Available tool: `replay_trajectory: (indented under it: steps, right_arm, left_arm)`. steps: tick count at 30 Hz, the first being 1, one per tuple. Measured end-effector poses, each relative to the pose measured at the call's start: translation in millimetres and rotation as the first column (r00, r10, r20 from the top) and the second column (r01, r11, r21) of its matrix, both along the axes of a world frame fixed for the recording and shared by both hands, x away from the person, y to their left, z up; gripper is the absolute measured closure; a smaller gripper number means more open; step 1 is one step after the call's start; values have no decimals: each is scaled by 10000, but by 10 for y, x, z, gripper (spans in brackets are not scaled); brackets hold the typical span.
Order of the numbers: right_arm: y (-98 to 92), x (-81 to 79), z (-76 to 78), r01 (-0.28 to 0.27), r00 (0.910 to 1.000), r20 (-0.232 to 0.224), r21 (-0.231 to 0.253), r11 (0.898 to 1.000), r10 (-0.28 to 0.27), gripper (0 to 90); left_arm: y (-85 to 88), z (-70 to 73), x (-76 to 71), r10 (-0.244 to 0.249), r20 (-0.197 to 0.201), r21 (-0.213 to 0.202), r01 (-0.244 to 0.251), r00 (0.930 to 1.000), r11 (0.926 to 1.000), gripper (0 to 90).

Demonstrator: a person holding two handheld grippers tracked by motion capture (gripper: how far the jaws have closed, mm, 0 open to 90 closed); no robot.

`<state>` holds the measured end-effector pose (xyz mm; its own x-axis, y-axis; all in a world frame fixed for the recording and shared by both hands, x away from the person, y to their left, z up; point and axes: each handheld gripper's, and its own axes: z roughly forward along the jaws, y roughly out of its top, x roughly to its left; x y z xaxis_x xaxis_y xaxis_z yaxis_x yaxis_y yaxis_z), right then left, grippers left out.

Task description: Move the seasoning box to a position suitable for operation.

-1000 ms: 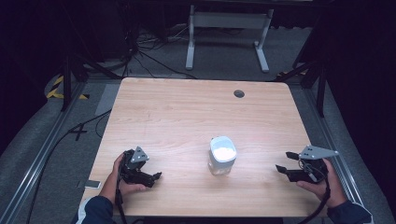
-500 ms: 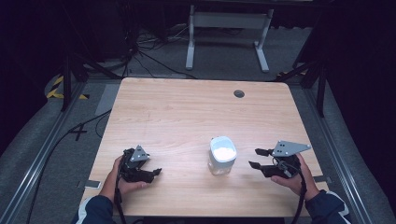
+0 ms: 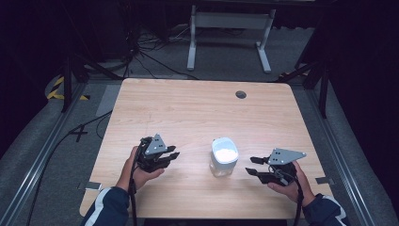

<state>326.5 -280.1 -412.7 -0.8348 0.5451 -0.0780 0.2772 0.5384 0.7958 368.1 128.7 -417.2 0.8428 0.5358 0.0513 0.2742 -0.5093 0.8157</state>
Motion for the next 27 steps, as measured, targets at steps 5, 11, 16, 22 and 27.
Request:
replay_trajectory:
  steps: [5,11,16,22,27]
  right_arm:
    - [-51,-25,-46,88,9999,-86,-34,10000,-89,529]
    - [-98,-29,-83,283,9994,-195,-9,9996,-284,515]
    - [-83,-36,-90,212,9996,-171,-100,9997,-214,504]
    - [-74,-38,-99,173,9998,-137,-225,9996,-176,499]
    - [-64,-40,-105,212,9997,-104,-363,9991,-216,477]
  left_arm:
    - [-212,170,41,-665,266,-1041,689,9974,9922,826]
    - [-518,383,79,-1139,824,-1371,1245,9901,9827,877]
    - [-723,491,138,-1588,984,-1487,1723,9824,9738,885]
    - [-913,512,203,-1904,1000,-1282,2024,9766,9709,896]
    - [-1035,443,298,-2014,768,-1138,2092,9765,9712,899]
